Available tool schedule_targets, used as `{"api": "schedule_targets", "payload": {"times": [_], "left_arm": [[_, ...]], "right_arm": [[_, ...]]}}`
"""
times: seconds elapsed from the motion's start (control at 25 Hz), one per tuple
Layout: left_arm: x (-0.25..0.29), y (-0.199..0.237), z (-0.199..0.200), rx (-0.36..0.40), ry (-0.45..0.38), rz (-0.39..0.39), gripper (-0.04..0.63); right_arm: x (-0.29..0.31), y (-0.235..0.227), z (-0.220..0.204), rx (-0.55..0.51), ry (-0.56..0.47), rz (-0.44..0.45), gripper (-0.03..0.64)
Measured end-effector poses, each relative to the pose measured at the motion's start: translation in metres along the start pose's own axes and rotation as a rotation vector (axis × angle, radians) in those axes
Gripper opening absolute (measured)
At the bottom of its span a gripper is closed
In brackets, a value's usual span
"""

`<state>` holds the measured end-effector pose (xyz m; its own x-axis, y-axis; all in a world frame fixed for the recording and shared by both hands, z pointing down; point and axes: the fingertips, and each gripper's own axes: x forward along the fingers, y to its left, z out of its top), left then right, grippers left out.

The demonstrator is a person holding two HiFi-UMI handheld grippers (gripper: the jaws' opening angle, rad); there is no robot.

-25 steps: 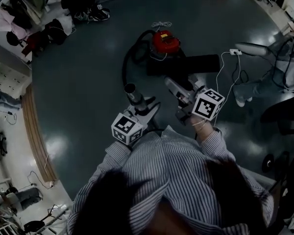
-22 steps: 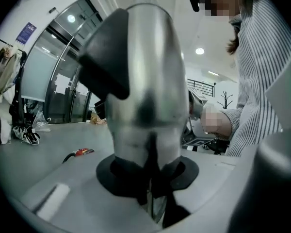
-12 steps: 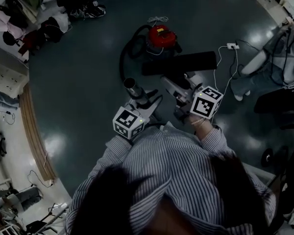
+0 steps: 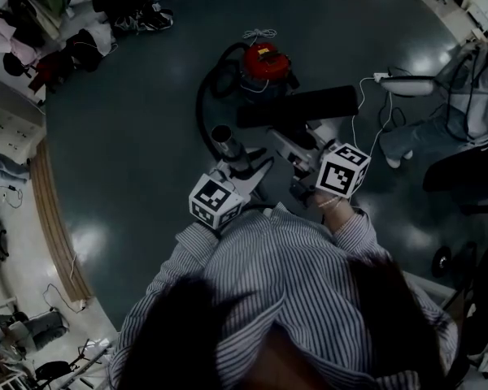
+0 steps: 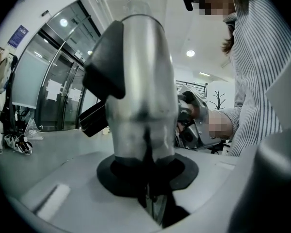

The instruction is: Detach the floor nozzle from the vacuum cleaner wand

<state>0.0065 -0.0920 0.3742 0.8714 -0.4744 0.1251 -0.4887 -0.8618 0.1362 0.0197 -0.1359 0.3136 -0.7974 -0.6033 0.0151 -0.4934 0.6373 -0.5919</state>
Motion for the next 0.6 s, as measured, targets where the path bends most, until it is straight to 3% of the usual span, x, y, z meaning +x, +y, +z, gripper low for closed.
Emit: {"api": "schedule_targets", "payload": {"times": [0.6], "left_arm": [[0.007,-0.010,-0.011,0.022,0.038,-0.017,0.097]], "right_arm": [[-0.007,-0.002,-0.009,0.012,0.002,0.024,0.146]]}}
